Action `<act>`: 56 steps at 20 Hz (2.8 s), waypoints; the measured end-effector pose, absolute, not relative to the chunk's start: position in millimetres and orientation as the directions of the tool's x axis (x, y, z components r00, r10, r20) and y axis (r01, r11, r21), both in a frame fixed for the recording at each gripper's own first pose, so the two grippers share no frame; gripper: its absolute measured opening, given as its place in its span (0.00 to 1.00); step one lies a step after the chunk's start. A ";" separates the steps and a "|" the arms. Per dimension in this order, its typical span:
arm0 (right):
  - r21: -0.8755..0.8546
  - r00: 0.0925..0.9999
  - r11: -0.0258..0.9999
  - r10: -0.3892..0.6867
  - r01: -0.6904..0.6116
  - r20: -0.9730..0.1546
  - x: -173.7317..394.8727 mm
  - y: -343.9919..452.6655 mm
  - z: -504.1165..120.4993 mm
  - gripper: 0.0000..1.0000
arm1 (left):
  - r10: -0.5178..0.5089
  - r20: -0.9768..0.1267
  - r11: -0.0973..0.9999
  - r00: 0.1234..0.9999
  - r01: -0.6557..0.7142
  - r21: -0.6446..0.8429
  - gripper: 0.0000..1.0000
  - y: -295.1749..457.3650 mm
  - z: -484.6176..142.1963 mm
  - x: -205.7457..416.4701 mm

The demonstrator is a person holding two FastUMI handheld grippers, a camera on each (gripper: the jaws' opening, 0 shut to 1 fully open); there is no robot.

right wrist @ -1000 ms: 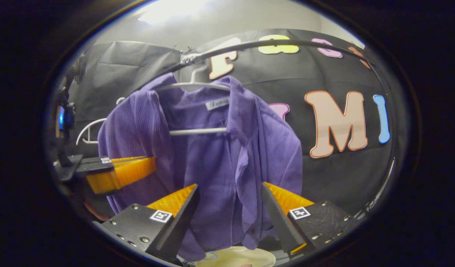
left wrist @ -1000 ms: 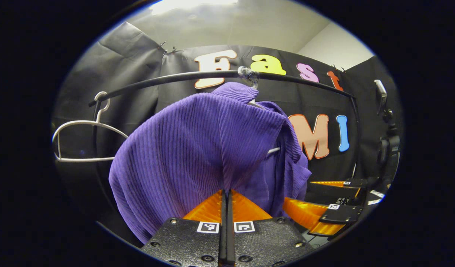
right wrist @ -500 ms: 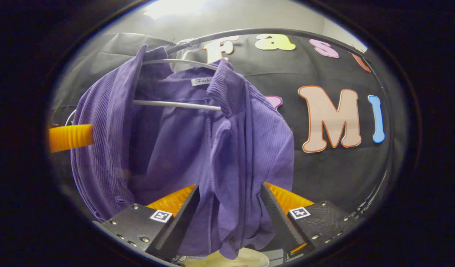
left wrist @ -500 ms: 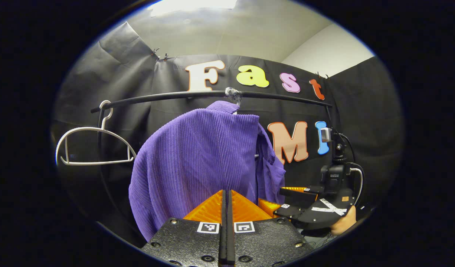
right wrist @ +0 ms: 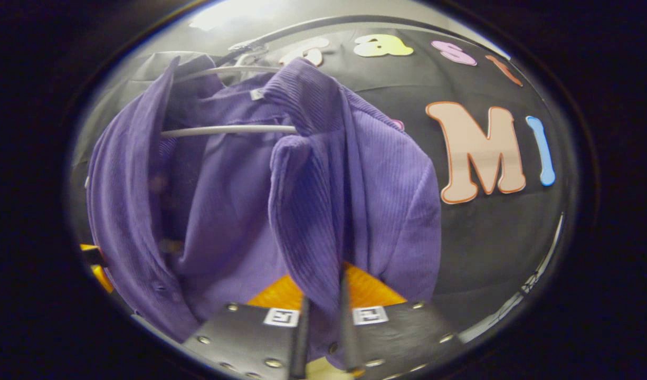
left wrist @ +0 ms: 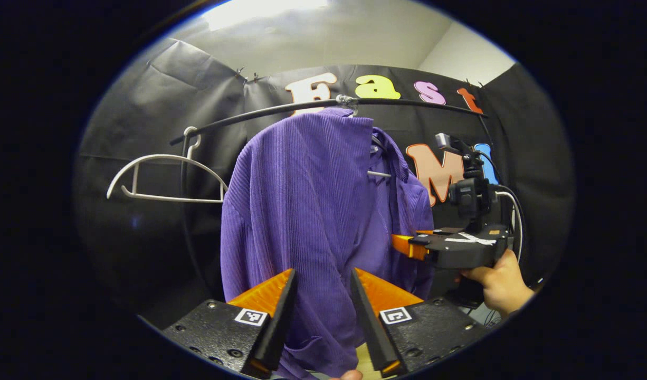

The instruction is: Grasp the clothes on the hanger with both hands and then place them into the laundry hamper below.

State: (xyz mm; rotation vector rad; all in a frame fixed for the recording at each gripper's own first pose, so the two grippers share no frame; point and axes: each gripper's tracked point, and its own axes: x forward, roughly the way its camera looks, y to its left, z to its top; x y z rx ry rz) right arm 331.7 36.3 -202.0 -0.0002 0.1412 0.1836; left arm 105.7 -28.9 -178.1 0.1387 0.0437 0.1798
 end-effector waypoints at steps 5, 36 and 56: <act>0.037 0.956 0.962 0.273 -0.271 -0.110 316.9 54.8 -193.1 0.02 | 0.196 -0.053 0.978 0.979 -0.191 0.086 0.89 -23.9 -190.1 128.1; -0.055 0.982 0.981 0.184 -0.186 -0.050 275.7 51.6 -132.6 0.02 | -0.201 -0.136 0.976 0.970 0.186 -0.115 0.23 -39.7 -155.6 94.4; -0.059 0.988 0.990 0.124 -0.130 -0.090 286.3 23.7 -143.1 0.02 | -0.119 -0.164 0.992 0.979 0.123 0.012 0.00 -17.1 -153.9 122.8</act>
